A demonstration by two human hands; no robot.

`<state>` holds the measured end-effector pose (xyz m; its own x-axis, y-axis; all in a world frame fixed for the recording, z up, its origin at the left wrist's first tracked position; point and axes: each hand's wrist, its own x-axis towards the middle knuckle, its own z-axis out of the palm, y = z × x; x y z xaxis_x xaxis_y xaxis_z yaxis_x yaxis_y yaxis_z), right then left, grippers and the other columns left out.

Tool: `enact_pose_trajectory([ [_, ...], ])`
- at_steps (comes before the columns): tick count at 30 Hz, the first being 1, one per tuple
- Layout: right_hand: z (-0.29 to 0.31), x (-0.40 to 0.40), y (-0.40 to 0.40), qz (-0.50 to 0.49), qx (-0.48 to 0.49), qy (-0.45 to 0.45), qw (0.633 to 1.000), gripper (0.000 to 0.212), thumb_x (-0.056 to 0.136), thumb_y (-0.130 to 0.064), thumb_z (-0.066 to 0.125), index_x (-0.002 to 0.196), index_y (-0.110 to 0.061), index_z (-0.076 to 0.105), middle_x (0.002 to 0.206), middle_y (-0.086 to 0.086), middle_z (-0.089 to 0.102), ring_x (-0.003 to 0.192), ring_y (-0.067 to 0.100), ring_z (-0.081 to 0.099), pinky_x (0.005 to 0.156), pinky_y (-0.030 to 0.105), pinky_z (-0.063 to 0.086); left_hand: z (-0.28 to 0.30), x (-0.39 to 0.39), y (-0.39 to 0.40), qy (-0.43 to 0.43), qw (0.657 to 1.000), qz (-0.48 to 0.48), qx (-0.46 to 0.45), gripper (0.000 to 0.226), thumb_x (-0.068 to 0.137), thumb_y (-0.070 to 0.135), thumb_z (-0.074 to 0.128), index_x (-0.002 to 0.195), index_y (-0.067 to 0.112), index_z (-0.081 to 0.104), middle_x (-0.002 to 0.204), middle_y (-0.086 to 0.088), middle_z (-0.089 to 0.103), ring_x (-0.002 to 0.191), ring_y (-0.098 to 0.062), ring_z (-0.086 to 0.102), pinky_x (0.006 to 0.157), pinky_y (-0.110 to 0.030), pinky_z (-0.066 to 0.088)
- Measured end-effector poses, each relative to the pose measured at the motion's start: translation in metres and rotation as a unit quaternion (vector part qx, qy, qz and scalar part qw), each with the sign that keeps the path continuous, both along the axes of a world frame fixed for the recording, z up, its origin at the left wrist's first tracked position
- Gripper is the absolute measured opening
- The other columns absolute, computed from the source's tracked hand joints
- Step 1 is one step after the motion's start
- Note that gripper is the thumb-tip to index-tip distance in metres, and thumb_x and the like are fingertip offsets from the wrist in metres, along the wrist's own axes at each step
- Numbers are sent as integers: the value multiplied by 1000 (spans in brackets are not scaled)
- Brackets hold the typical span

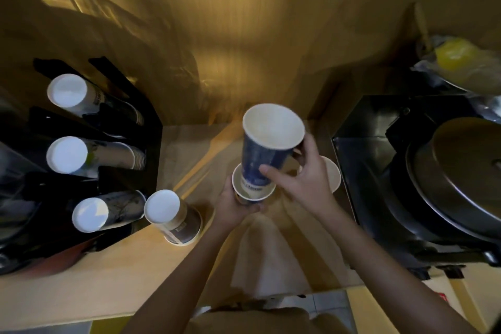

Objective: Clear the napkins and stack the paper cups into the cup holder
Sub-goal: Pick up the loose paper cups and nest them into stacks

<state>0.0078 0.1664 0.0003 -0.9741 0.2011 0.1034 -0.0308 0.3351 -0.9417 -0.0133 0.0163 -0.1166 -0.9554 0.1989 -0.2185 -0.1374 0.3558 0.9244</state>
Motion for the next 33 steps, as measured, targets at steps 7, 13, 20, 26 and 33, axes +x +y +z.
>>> enact_pose_trajectory([
  [7,-37,16,-11,46,132,-49,989,101,62,-37,79,141,-30,16,139,-8,42,129,14,41,103,31,40,-2,1,0,3,999,10,-38,103,42,49,77,130,11,37,127,-10,57,114,-28,56,96,-46,48],
  [13,-59,16,-7,62,233,-45,969,84,69,-40,69,139,-15,31,137,6,48,126,23,43,106,33,34,-1,-2,0,-13,999,5,-50,106,36,55,71,126,7,43,123,-11,59,113,-27,56,94,-37,47],
  [20,-69,24,0,96,312,-74,942,89,73,-59,49,143,-12,22,131,10,47,122,24,41,103,34,33,7,3,1,3,1000,11,-21,109,33,50,72,126,4,39,115,4,46,108,-12,46,87,-21,36],
  [26,-64,22,1,99,196,-122,968,62,85,-40,57,138,-17,34,127,6,52,119,19,45,100,30,35,4,1,4,-19,998,25,-55,92,55,11,87,131,9,36,129,-9,53,119,-25,50,85,-22,35],
  [33,-70,17,-2,-56,-85,-190,977,18,94,-24,47,101,-15,61,103,6,64,107,25,58,100,39,44,14,8,-10,-59,993,-10,-102,108,45,28,88,135,13,30,136,-10,49,125,-27,47,97,-33,41],
])
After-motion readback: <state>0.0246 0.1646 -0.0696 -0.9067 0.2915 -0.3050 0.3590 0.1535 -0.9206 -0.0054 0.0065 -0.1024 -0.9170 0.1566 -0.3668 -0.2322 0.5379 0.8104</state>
